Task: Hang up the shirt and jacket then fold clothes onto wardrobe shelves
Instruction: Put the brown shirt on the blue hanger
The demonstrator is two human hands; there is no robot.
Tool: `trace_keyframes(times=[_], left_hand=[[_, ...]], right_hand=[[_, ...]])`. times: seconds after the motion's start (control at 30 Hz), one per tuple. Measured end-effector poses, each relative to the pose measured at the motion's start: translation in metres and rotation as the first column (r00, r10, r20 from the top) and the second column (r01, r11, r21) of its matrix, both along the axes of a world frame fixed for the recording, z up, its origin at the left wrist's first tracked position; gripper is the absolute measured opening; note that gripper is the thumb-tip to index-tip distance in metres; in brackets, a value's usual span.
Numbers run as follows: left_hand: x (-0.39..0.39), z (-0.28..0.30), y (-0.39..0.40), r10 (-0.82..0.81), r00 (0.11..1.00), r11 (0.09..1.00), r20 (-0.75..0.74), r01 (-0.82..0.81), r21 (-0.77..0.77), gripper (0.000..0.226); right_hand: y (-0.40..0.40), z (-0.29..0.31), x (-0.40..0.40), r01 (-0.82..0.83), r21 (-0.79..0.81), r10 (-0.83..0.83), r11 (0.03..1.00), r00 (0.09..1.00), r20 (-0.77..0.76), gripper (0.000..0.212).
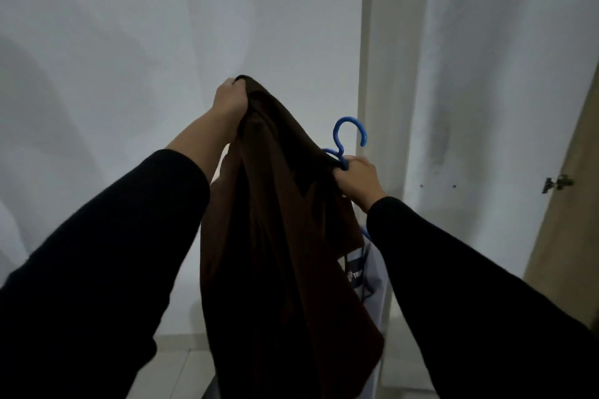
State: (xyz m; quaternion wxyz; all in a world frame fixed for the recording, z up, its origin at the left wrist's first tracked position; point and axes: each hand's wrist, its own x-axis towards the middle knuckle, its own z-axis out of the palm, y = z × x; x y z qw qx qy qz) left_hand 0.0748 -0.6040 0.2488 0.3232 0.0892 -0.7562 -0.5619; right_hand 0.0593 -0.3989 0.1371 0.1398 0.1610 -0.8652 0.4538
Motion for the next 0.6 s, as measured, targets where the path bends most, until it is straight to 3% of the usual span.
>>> trace_keyframes(times=[0.13,0.3,0.4,0.53,0.6], left_hand=[[0.012,-0.037,-0.005,0.178,0.963,0.956,0.201,-0.121,-0.268,0.037],[0.022,-0.073,0.023,0.146,0.917,0.866,0.371,0.063,-0.497,0.028],[0.025,-0.085,0.056,-0.048,0.868,0.873,0.494,0.276,-0.401,0.036],[0.031,-0.082,0.109,-0.27,0.882,0.815,0.387,0.423,-0.396,0.036],[0.037,-0.081,0.132,-0.398,0.829,0.772,0.392,0.534,-0.345,0.042]], right_hand=[[0.022,0.016,0.008,0.048,-0.026,-0.05,0.999,0.997,-0.064,0.021],[0.042,0.043,0.014,0.019,-0.091,-0.029,0.996,0.994,-0.104,0.02],[0.051,0.054,0.017,-0.007,-0.067,-0.001,0.998,0.992,-0.13,0.02],[0.059,0.055,0.019,0.0,-0.006,-0.001,1.0,0.991,-0.132,0.023],[0.061,0.051,0.019,0.0,0.005,0.0,1.0,0.992,-0.129,0.024]])
